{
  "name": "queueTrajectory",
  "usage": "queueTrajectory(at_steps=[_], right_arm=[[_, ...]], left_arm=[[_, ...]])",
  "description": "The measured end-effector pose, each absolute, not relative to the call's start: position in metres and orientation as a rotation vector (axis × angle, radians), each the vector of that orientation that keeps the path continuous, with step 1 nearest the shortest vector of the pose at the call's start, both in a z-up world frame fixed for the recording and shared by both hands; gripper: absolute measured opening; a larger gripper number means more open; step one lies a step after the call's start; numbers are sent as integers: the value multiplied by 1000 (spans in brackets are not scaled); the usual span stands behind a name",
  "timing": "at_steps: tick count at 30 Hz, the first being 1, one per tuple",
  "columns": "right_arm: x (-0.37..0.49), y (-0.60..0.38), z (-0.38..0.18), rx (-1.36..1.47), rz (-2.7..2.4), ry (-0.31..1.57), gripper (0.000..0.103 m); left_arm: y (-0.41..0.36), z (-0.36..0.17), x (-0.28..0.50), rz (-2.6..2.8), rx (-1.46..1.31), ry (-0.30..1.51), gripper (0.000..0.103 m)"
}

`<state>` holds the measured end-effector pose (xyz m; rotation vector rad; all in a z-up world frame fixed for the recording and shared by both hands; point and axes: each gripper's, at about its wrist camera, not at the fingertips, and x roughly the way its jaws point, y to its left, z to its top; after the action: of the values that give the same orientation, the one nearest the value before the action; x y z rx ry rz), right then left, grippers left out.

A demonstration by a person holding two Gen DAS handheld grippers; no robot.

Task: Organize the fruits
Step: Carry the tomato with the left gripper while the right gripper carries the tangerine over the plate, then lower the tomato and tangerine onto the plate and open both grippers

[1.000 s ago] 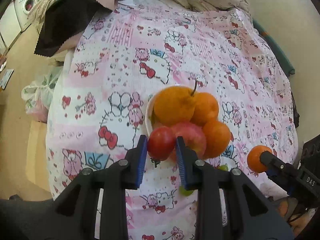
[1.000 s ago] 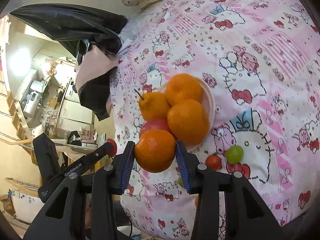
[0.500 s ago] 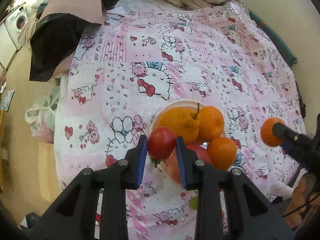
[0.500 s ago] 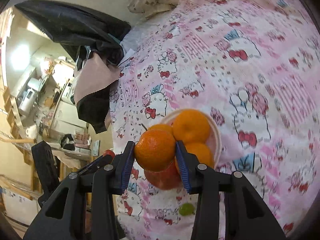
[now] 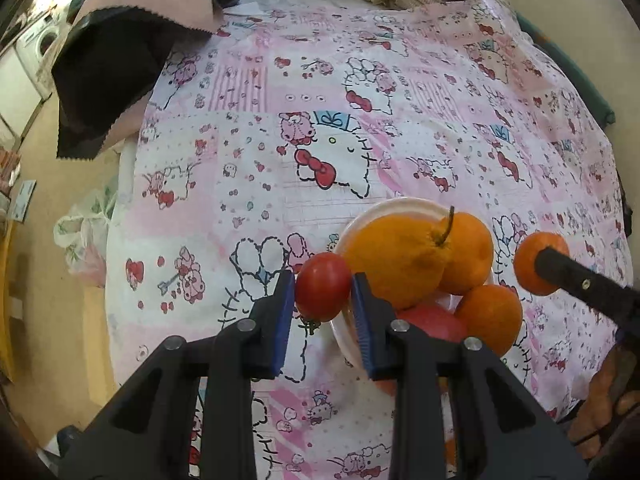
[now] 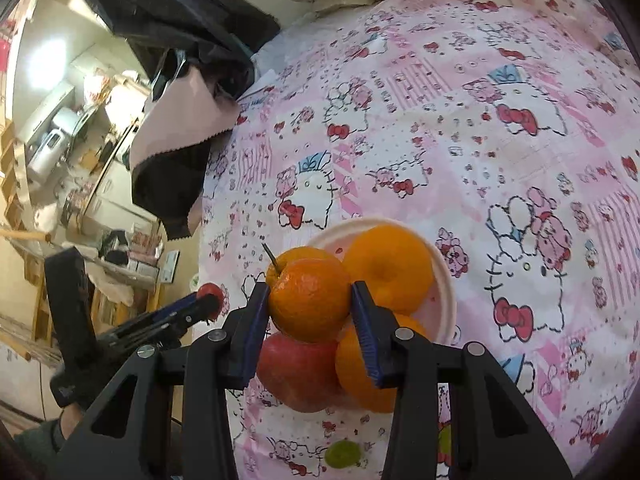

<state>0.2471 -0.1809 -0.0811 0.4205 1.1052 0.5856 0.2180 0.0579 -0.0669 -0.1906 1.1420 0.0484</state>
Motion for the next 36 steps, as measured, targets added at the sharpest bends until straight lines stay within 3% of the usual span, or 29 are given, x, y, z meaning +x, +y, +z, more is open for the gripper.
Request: queueTrajectory(at_steps=[17,22,27,36], right_arm=[[253,-177,-107,447,560,1174,44],[252,-172,-110,460,585,1199,48],[247,-176,-97,438,584,1156,62],[243,-186,-91,453,560,1135,64]], left_arm=[[62,-76,219,58,-220,1167,25],[57,-87,222,8,-263,1202,25],[50,-103,225,-14,-291,1253,25],[42,-122,230,-62,-357,1304,26]])
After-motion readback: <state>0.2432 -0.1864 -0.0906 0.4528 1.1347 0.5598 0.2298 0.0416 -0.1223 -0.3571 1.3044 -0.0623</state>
